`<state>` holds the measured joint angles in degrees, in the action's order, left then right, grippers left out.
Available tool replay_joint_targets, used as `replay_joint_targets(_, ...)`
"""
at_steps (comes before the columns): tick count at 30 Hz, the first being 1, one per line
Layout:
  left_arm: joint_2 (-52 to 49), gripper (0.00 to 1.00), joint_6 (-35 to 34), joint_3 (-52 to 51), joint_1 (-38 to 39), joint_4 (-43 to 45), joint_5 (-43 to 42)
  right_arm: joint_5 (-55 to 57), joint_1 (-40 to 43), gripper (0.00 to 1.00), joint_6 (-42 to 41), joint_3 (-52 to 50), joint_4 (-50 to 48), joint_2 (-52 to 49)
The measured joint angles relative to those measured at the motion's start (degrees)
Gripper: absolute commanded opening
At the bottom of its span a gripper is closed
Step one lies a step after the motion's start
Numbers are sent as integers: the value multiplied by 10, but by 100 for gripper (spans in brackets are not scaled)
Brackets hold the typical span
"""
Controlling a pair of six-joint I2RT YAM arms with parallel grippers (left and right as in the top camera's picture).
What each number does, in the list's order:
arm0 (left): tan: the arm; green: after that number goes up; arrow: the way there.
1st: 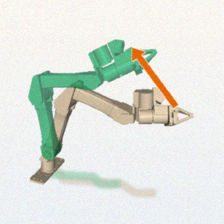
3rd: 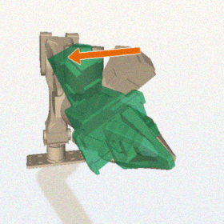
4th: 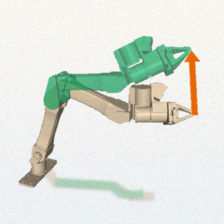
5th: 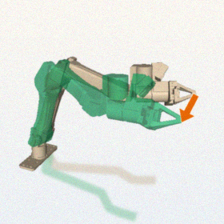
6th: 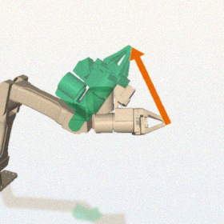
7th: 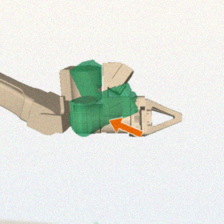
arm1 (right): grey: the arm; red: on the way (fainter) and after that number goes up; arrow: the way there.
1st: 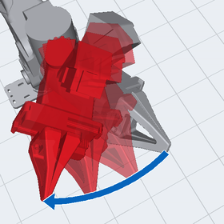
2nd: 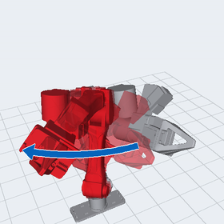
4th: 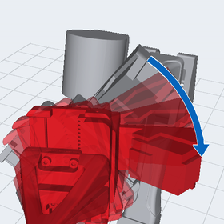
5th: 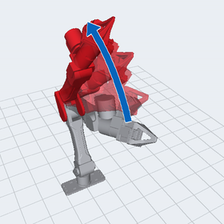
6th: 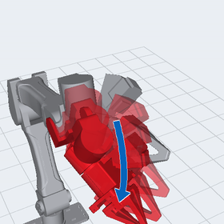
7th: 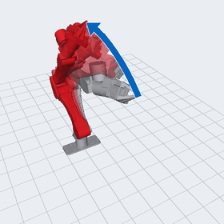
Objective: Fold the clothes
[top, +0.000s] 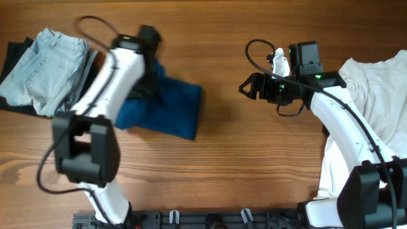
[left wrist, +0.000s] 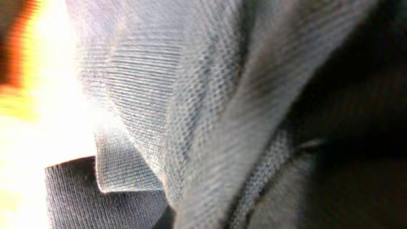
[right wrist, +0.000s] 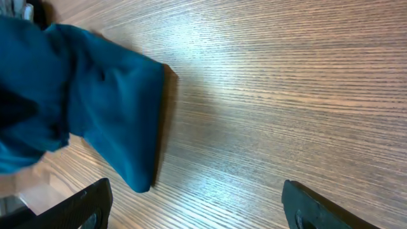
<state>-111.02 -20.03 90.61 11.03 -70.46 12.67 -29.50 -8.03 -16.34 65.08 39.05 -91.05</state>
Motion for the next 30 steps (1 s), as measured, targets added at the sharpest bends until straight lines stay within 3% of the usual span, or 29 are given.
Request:
replay_joint_targets(3, 32, 4, 0, 0, -68, 16, -3, 0, 0, 86, 0, 0, 0, 0)
replay_joint_targets(5, 34, 4, 0, 0, -65, 24, -23, 0, 0, 86, 0, 0, 0, 0)
replay_joint_targets(12, 31, 4, -16, -41, 97, 62, -57, 3, 0, 86, 2, 0, 8, 0)
replay_joint_targets(13, 28, 11, -22, -55, 105, 78, -59, 4, 0, 86, 2, 0, 9, 0)
replay_joint_targets(14, 23, 26, -29, -71, 113, 93, -63, 4, 0, 86, 2, 0, 9, 0)
replay_joint_targets(15, 21, 58, -38, -78, 118, 98, -66, 4, 0, 86, 2, 0, 10, 0)
replay_joint_targets(18, 18, 57, -52, -82, 154, 127, -111, 5, 0, 86, 2, 0, 10, 0)
replay_joint_targets(20, 18, 67, -51, -64, 183, 90, -144, 6, 0, 87, 2, 0, 11, 0)
replay_joint_targets(21, 18, 67, -48, -40, 187, 65, -147, 6, 0, 86, 2, 0, 11, 0)
replay_joint_targets(22, 19, 59, -49, -21, 184, 40, -140, 6, 0, 87, 2, 0, 11, 0)
replay_joint_targets(26, 67, 4, -43, 25, 103, -10, -71, 6, 0, 87, 2, 0, 12, 0)
replay_joint_targets(30, 65, 4, -34, -27, 14, 115, -76, 9, 0, 87, 2, 0, 9, 0)
